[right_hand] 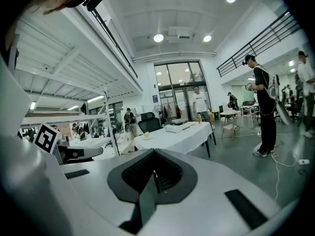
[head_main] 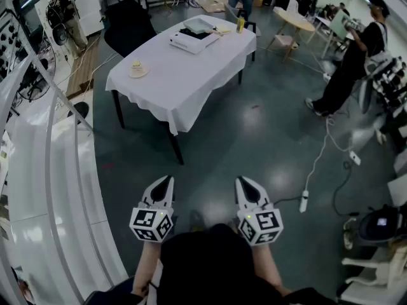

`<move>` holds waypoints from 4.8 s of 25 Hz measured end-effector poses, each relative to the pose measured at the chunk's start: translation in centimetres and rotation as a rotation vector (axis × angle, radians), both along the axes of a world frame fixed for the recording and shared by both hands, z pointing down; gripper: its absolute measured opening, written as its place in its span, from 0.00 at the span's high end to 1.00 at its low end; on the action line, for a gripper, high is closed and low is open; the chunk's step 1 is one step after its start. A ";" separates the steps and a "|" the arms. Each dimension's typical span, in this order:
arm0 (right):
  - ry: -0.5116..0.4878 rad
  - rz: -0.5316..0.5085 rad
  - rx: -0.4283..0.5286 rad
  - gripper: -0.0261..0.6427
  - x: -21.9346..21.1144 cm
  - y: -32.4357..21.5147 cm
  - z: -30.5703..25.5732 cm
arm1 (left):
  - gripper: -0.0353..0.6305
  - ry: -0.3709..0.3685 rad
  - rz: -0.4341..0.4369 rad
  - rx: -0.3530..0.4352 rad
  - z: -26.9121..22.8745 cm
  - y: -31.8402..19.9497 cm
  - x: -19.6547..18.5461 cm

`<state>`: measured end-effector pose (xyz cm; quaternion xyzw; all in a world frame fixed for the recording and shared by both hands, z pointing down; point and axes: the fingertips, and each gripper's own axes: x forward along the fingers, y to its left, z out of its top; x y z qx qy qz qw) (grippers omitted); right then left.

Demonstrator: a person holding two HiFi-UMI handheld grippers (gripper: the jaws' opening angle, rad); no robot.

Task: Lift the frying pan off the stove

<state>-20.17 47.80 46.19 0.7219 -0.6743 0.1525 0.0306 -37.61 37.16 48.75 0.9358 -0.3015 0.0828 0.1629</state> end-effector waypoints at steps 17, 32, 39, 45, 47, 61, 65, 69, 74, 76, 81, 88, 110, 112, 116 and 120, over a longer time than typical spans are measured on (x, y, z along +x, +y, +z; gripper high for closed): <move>-0.031 0.050 0.011 0.95 -1.5 0.0 0.6 | 0.94 -0.009 0.027 -0.008 0.9 0.4 -0.6; -0.071 -0.007 -0.011 0.52 -4.0 -2.3 1.5 | 0.52 0.043 -0.059 -0.076 2.2 -2.1 -4.0; -0.071 -0.023 0.002 0.52 -0.9 -6.2 1.3 | 0.52 0.072 -0.077 -0.057 1.1 -5.9 -1.6; -0.075 -0.040 -0.005 0.52 3.6 -11.4 1.7 | 0.52 0.053 -0.099 -0.065 1.5 -10.9 2.0; -0.071 -0.045 -0.009 0.52 5.7 -13.2 1.7 | 0.52 0.062 -0.111 -0.072 1.5 -12.7 3.4; -0.040 -0.048 0.004 0.52 17.7 -23.6 1.2 | 0.52 0.055 -0.139 -0.020 0.4 -22.5 13.1; -0.035 -0.067 0.003 0.52 19.8 -25.6 1.4 | 0.52 0.050 -0.151 -0.025 0.9 -24.2 15.3; -0.031 -0.079 0.004 0.52 21.3 -27.1 2.2 | 0.52 0.052 -0.154 -0.017 1.6 -25.7 17.1; -0.030 -0.077 -0.003 0.52 22.9 -27.2 2.9 | 0.52 0.050 -0.151 -0.025 2.3 -26.0 18.9; -0.048 -0.071 -0.009 0.52 22.9 -26.7 3.4 | 0.52 0.040 -0.151 -0.037 2.7 -25.7 19.0; -0.068 -0.060 -0.031 0.52 23.4 -26.3 4.4 | 0.52 0.015 -0.134 -0.072 3.8 -25.8 20.0; -0.077 -0.027 -0.014 0.52 26.1 -28.3 4.2 | 0.52 0.010 -0.089 -0.056 3.4 -28.5 23.8; -0.073 -0.008 -0.028 0.52 34.4 -45.4 3.0 | 0.52 0.026 -0.018 -0.057 2.3 -46.4 35.0; -0.076 -0.010 -0.031 0.52 35.0 -46.6 3.1 | 0.52 0.024 -0.009 -0.058 2.3 -47.6 35.9; -0.071 -0.011 -0.032 0.52 36.2 -49.1 3.2 | 0.52 0.019 -0.002 -0.070 2.9 -50.3 37.2; -0.068 -0.005 -0.044 0.52 37.1 -51.3 3.4 | 0.52 0.027 0.006 -0.079 3.2 -52.7 38.3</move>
